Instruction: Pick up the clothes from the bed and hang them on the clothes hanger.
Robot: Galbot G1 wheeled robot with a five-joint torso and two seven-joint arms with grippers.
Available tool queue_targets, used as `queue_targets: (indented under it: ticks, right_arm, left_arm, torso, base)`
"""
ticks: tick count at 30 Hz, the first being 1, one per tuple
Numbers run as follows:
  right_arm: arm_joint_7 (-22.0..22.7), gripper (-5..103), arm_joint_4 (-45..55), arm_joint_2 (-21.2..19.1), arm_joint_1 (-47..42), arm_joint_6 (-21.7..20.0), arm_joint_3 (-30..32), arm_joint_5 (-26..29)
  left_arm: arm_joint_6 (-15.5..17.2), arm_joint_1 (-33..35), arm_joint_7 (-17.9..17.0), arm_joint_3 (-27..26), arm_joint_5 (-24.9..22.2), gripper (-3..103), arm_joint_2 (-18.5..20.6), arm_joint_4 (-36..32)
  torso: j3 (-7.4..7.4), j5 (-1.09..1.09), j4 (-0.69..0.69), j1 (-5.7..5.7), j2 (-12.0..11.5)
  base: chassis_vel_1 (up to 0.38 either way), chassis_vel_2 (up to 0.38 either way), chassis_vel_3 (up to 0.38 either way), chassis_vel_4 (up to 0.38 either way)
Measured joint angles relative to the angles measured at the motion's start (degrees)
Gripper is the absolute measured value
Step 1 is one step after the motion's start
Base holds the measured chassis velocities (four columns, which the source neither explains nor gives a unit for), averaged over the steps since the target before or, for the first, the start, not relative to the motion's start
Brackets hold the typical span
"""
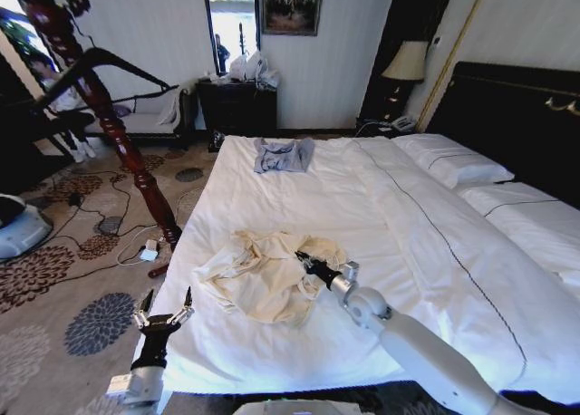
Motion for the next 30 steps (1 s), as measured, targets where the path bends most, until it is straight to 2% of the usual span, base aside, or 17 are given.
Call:
queue_targets:
  ticks: [1, 3, 4, 5, 6, 7, 9, 10, 12, 13, 14, 16, 18, 19, 20, 25, 30]
  right_arm:
    - [-0.5, 34, 0.4, -0.8, -0.3, 0.0, 0.7, -1.8]
    - [-2.3, 34, 0.6, -2.2, -0.5, -0.3, 2.2, -5.7]
    - [-2.3, 34, 0.6, -2.2, -0.5, -0.3, 2.2, -5.7]
    - [-3.9, 45, 0.1, -2.9, -0.5, -0.6, 2.8, -7.4]
    - [-5.5, 45, -0.5, -3.6, -0.2, -1.1, 3.2, -8.7]
    - [-6.7, 56, -1.1, -4.2, 0.1, -1.7, 3.3, -9.4]
    - [-7.9, 56, -1.5, -4.7, 0.5, -2.6, 3.4, -9.9]
    - [-9.2, 66, -1.7, -5.4, 0.9, -3.8, 3.6, -9.9]
    - [-10.4, 66, -1.2, -6.2, 1.0, -5.2, 3.9, -9.2]
    - [-11.6, 78, 0.1, -7.3, 0.5, -6.8, 4.3, -7.8]
    - [-12.5, 78, 1.2, -8.2, -0.2, -7.9, 4.8, -7.0]
    - [-13.8, 88, 2.8, -10.0, -1.9, -9.6, 5.5, -7.1]
    - [-14.2, 88, 3.1, -10.6, -2.6, -10.3, 5.8, -8.2]
    - [-14.4, 97, 3.1, -11.1, -3.2, -10.8, 6.3, -9.9]
    - [-14.4, 97, 3.0, -11.3, -3.6, -11.0, 6.9, -12.1]
    - [-14.2, 100, 1.9, -10.7, -2.0, -10.1, 7.3, -15.0]
    - [-14.6, 100, -1.0, -8.5, 4.0, -9.9, 2.6, -15.6]
  left_arm:
    - [0.0, 0.0, 0.0, -0.1, -0.1, 100, 0.1, 0.0]
    - [0.0, 0.0, 0.0, -0.1, -0.1, 100, 0.1, 0.0]
    - [0.0, 0.0, 0.0, -0.1, -0.1, 100, 0.1, 0.0]
    - [0.0, 0.0, 0.0, 0.0, -0.1, 100, 0.1, 0.0]
    - [0.0, -0.1, 0.0, 0.1, 0.0, 100, 0.1, 0.0]
    - [0.0, -0.1, 0.0, 0.2, 0.1, 100, 0.1, 0.0]
    - [0.0, -0.1, 0.0, 0.2, 0.2, 100, 0.1, 0.0]
    - [0.0, -0.1, 0.0, 0.3, 0.3, 100, 0.0, 0.0]
    - [0.0, 0.0, 0.0, 0.3, 0.4, 100, 0.0, 0.0]
    - [0.0, 0.0, 0.0, 0.3, 0.4, 100, 0.0, 0.0]
    - [0.0, 0.1, 0.0, 0.3, 0.5, 100, 0.0, 0.0]
    - [-0.2, 0.4, 0.0, 0.2, 0.5, 100, 0.0, -0.2]
    - [-0.2, 0.4, 0.0, 0.2, 0.6, 100, -0.1, -0.3]
    - [-0.2, 0.5, 0.0, 0.2, 0.7, 100, -0.1, -0.4]
    - [-0.2, 0.6, 0.0, 0.3, 0.8, 100, -0.1, -0.5]
    - [-0.3, 0.7, 0.0, 0.5, 1.4, 100, -0.3, -0.6]
    - [-0.3, 0.7, 0.0, 0.9, 2.0, 100, -0.5, -0.6]
  torso:
    - [0.00, 0.00, 0.00, 0.00, 0.0]
    - [0.00, 0.00, -0.01, 0.00, 0.0]
    - [0.00, 0.00, -0.01, 0.00, 0.0]
    - [0.00, 0.01, -0.01, 0.00, 0.0]
    - [0.00, 0.01, -0.01, 0.00, 0.0]
    - [0.01, 0.01, -0.01, 0.00, 0.0]
    - [0.00, 0.01, -0.01, 0.00, 0.0]
    - [0.00, 0.02, 0.01, 0.00, 0.0]
    - [0.01, 0.02, 0.02, 0.00, 0.0]
    - [0.01, 0.01, 0.01, 0.00, 0.0]
    - [0.01, 0.00, 0.01, 0.00, 0.0]
    - [0.00, 0.01, -0.01, 0.00, 0.0]
    - [0.00, 0.01, -0.01, 0.00, 0.0]
    - [0.00, 0.01, -0.01, 0.00, 0.0]
    - [0.00, 0.01, -0.01, 0.00, 0.0]
    - [0.00, 0.01, -0.01, 0.00, 0.0]
    - [0.00, 0.00, 0.01, 0.00, 0.0]
  base:
    - [0.000, 0.000, 0.000, 0.000]
    - [0.000, 0.000, 0.000, 0.000]
    - [0.000, 0.000, 0.000, 0.000]
    - [0.000, 0.000, 0.000, 0.000]
    - [0.000, 0.000, 0.000, 0.000]
    - [0.000, 0.000, 0.000, 0.000]
    - [0.000, 0.000, 0.000, 0.000]
    - [0.000, 0.000, 0.000, 0.000]
    - [0.000, 0.000, 0.000, 0.000]
    - [0.000, 0.000, 0.000, 0.000]
    - [0.000, 0.000, 0.000, 0.000]
    - [0.000, 0.000, 0.000, 0.000]
    - [0.000, 0.000, 0.000, 0.000]
    - [0.000, 0.000, 0.000, 0.000]
    - [0.000, 0.000, 0.000, 0.000]
    - [0.000, 0.000, 0.000, 0.000]
    - [0.000, 0.000, 0.000, 0.000]
